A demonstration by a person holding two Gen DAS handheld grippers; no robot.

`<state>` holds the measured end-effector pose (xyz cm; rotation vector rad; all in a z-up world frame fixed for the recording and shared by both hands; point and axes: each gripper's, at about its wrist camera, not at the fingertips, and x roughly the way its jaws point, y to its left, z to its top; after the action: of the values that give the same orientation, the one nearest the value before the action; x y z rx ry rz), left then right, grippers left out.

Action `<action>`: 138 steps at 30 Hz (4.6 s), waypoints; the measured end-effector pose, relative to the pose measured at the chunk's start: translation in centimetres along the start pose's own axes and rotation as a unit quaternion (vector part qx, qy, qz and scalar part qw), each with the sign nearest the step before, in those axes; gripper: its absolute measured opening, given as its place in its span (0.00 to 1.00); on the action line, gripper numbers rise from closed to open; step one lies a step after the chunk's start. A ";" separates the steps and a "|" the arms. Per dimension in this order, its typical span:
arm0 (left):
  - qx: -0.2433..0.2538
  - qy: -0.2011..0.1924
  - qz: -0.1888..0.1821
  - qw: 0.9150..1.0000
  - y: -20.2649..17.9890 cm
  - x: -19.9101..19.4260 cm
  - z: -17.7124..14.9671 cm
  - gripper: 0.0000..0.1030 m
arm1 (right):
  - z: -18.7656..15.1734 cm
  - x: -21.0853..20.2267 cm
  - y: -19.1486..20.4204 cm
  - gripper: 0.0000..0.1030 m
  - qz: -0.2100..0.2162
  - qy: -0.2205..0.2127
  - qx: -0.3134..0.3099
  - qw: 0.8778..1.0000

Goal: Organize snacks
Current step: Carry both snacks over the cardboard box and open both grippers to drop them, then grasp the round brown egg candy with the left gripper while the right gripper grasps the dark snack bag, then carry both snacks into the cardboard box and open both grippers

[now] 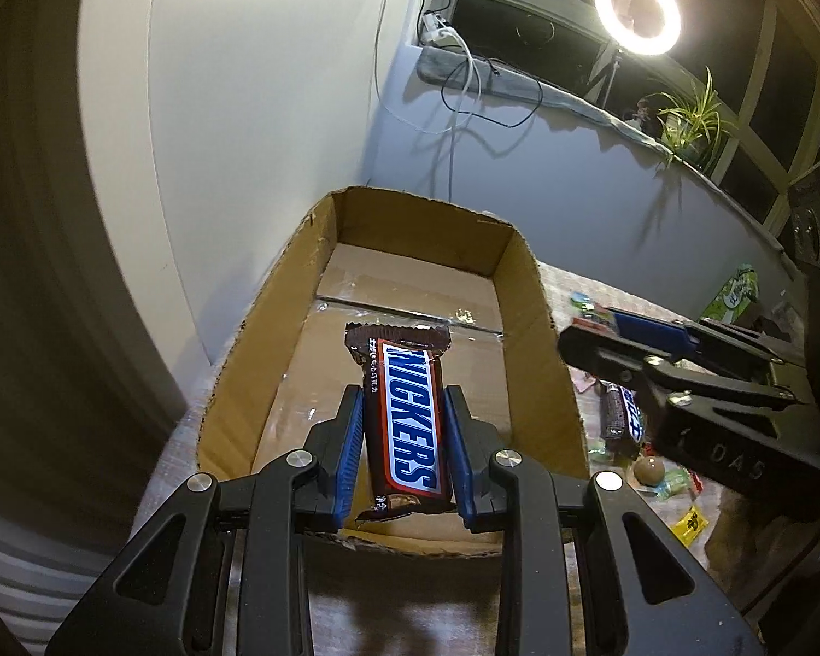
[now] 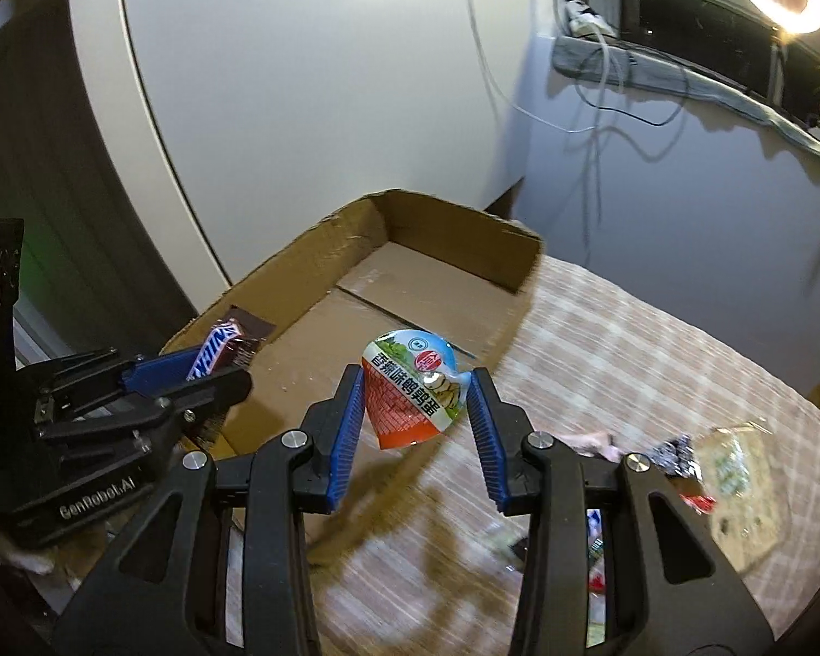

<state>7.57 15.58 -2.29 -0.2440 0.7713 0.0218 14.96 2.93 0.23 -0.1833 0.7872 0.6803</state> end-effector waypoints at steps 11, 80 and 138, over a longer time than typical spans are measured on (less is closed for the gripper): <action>-0.002 0.007 0.002 1.000 0.4 0.2 -0.1 0.26 | 0.2 1.9 1.2 0.42 0.019 0.016 -0.006 1.000; 0.114 0.100 -0.130 0.980 -16.5 6.1 -5.9 0.30 | -14.5 -6.4 -15.8 0.66 -0.068 0.057 0.099 0.991; 0.109 0.013 -0.116 0.987 -11.4 -0.2 -3.0 0.24 | -8.6 -9.7 -9.8 0.56 -0.051 -0.010 0.061 0.997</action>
<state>6.59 3.88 -1.81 -0.1249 0.7604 -0.2841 11.08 -12.89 0.14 -0.1049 0.7917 0.5350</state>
